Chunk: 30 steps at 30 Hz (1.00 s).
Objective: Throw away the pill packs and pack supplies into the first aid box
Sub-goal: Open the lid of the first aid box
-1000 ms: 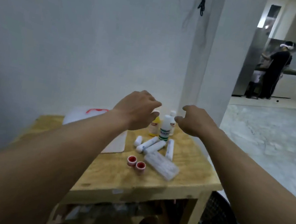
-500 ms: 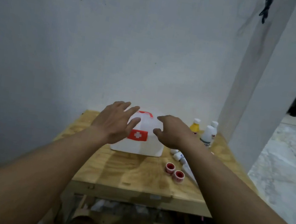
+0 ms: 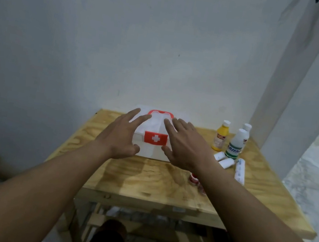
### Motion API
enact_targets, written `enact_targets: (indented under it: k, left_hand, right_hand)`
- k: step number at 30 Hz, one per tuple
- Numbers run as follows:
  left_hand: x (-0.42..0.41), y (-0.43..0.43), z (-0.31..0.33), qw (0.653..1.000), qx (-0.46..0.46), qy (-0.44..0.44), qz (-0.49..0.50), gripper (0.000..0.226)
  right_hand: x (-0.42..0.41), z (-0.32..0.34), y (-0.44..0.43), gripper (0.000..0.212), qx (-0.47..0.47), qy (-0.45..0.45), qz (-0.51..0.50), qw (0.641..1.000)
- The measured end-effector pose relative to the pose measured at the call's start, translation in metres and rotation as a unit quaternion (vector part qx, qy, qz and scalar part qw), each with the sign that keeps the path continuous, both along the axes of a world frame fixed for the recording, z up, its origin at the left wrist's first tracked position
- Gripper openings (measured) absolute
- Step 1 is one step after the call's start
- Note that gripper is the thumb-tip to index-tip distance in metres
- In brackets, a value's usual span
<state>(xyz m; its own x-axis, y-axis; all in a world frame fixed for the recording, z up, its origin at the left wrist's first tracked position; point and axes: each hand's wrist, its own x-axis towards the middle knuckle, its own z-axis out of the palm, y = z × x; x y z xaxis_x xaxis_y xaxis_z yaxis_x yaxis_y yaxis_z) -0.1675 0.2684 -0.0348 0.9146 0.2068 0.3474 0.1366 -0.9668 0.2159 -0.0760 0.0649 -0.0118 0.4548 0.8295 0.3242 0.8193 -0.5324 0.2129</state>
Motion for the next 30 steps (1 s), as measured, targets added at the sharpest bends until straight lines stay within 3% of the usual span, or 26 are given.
enact_targets:
  k: [3,7,12,24,30]
  left_hand:
    - [0.002,0.004,0.0,0.999,0.041,-0.012,0.011,0.101]
    - [0.003,0.011,0.01,0.995,0.099,0.005,0.01,0.102]
    - [0.007,0.013,0.007,0.997,0.07,0.031,-0.021,0.107]
    - [0.007,0.011,0.009,0.998,0.049,0.026,-0.019,0.107]
    - [0.007,0.01,0.013,0.999,0.037,0.032,-0.012,0.107]
  right_hand:
    - [0.002,-0.007,0.004,0.084,-0.018,-0.041,-0.009,0.999]
    - [0.004,-0.012,0.013,0.081,-0.022,-0.082,-0.022,0.996]
    - [0.004,-0.016,0.015,0.077,-0.04,-0.106,-0.017,0.993]
    - [-0.019,-0.005,0.037,0.029,-0.076,-0.164,-0.061,0.982]
    - [-0.02,-0.002,0.038,0.041,-0.069,-0.166,-0.053,0.982]
